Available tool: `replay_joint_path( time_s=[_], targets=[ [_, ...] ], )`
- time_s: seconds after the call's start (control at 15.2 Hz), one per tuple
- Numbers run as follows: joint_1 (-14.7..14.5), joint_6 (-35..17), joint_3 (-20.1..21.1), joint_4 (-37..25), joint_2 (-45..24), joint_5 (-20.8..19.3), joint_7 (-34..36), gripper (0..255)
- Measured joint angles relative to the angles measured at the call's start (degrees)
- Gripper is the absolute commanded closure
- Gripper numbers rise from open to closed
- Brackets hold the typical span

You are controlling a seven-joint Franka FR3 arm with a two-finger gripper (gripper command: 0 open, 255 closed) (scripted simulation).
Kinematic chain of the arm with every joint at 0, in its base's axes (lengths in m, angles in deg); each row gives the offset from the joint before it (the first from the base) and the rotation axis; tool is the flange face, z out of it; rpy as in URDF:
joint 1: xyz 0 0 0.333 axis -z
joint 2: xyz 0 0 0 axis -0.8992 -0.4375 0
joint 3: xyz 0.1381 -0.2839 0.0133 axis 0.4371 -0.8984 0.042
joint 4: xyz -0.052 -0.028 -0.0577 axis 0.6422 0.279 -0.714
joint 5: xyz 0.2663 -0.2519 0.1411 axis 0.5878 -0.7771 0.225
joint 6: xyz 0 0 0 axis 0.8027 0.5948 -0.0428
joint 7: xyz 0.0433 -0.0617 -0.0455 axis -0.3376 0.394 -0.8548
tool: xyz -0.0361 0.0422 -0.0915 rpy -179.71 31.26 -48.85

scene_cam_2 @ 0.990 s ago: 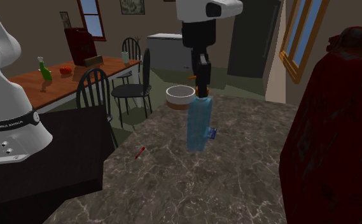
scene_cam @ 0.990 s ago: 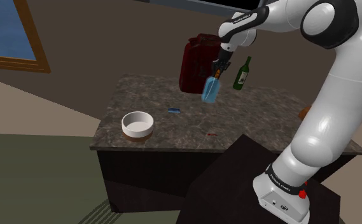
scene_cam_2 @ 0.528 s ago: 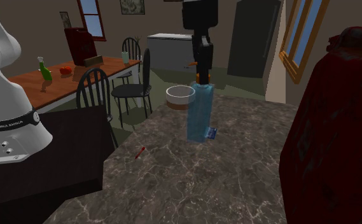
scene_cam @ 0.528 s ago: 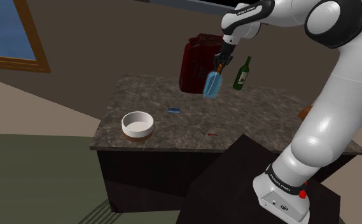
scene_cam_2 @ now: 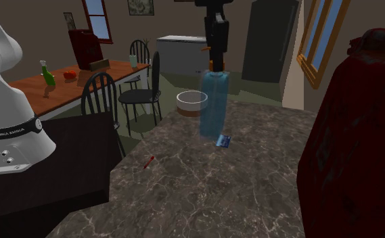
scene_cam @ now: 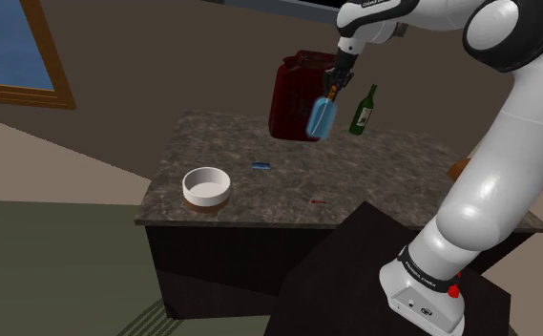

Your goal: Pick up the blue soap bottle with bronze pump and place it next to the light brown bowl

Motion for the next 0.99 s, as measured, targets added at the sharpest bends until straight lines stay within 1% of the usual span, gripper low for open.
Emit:
replay_joint_path(
  time_s=[0.99],
  targets=[
    [0.3,11.5,-0.2,-11.3,0.2,-0.4,0.8,255]
  ],
)
